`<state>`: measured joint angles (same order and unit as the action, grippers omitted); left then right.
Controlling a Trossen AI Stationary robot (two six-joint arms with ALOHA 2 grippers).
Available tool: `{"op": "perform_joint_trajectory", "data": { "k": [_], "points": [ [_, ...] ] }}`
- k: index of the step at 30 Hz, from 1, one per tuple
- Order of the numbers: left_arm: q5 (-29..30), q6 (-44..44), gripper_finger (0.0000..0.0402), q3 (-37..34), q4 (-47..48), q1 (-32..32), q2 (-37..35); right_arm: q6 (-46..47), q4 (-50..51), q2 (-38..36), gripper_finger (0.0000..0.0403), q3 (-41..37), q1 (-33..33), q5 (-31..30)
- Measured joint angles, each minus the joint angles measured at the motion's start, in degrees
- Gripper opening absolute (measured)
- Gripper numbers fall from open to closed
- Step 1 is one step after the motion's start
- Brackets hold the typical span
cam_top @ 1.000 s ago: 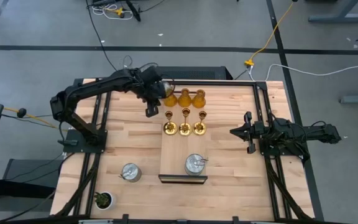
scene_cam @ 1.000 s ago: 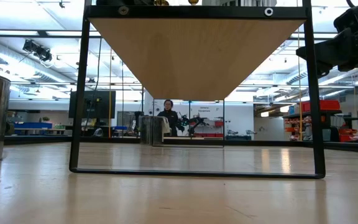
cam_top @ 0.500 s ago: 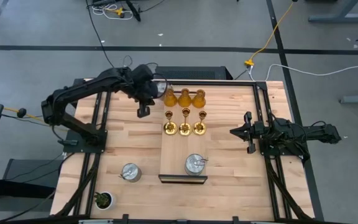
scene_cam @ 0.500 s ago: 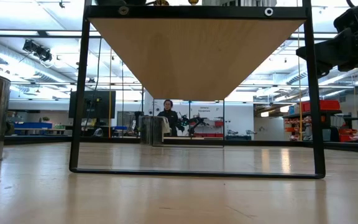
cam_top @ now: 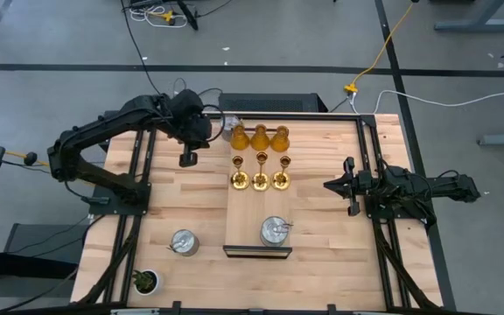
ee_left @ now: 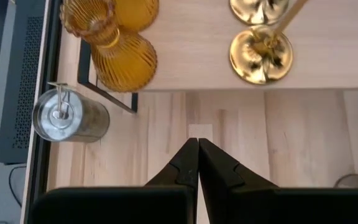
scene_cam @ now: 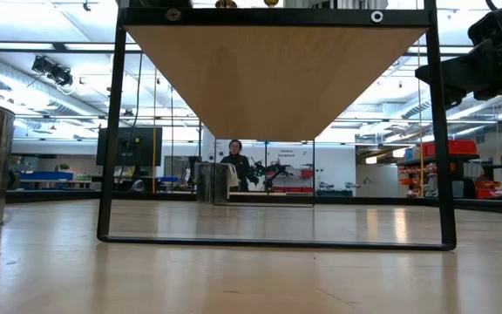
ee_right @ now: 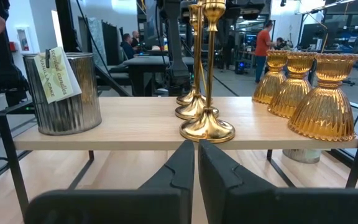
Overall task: Pick & Place candle stick holders
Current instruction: Put the bottom scented candle on the shelf aligned with the other scented candle
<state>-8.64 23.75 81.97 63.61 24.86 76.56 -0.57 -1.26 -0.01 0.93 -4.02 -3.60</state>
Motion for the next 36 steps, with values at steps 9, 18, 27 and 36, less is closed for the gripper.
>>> {"op": "perform_joint_trajectory", "data": {
  "k": [9,18,27,36],
  "points": [
    [0.01,-0.13,0.0014,-2.25,1.38,-1.63,-2.18,0.0,0.0,0.0,0.0027,-0.02,0.01,0.0],
    [0.46,-0.04,0.0016,-15.8,-4.33,-3.46,-9.7,0.01,0.0,0.0,0.0027,0.0,-0.02,-0.02],
    [0.68,0.07,0.0033,-18.78,-4.31,-5.81,-13.74,0.02,0.0,0.0,0.0027,-0.02,-0.02,0.0],
    [-0.63,4.42,0.0091,-18.78,-3.75,-10.87,-14.97,0.0,0.0,0.0,0.0027,0.0,0.0,0.0]
  ]
}}
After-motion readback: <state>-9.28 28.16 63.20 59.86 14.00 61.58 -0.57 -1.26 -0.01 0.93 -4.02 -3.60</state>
